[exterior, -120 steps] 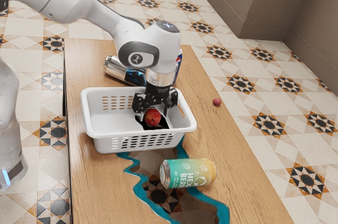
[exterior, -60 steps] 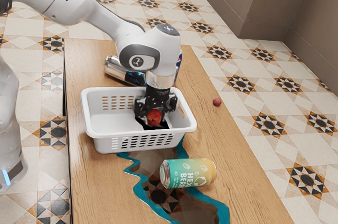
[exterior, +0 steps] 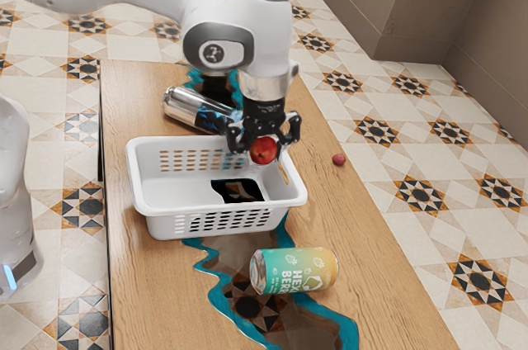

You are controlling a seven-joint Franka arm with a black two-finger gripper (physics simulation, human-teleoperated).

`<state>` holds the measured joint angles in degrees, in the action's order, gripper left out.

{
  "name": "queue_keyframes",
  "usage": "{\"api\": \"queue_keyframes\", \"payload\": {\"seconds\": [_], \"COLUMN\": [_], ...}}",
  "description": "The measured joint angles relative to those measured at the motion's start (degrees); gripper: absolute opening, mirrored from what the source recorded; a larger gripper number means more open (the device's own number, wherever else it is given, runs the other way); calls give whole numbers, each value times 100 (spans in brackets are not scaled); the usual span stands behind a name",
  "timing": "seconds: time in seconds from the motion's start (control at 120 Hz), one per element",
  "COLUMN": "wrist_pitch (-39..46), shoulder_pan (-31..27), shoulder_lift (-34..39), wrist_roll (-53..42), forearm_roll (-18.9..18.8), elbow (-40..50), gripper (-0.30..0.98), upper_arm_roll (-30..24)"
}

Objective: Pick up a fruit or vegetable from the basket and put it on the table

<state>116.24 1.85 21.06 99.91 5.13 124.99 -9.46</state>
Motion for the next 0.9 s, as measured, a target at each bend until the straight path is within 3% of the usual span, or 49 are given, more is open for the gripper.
{"api": "queue_keyframes", "payload": {"seconds": [0.175, 0.325, 0.558, 0.833, 0.9], "wrist_pitch": [-537, -1064, -1522, -1723, -1718], "shoulder_pan": [-33, -42, 31, 15, -22], "shoulder_lift": [-200, -1629, -3179, -3718, -3725], "wrist_roll": [-23, -80, -190, -298, -354], "forearm_roll": [-95, -373, -667, -830, -840], "elbow": [-1010, -2780, -4176, -4583, -4586], "gripper": [32, 32, 32, 32, 46], "upper_arm_roll": [-224, -260, -263, -234, -232]}}
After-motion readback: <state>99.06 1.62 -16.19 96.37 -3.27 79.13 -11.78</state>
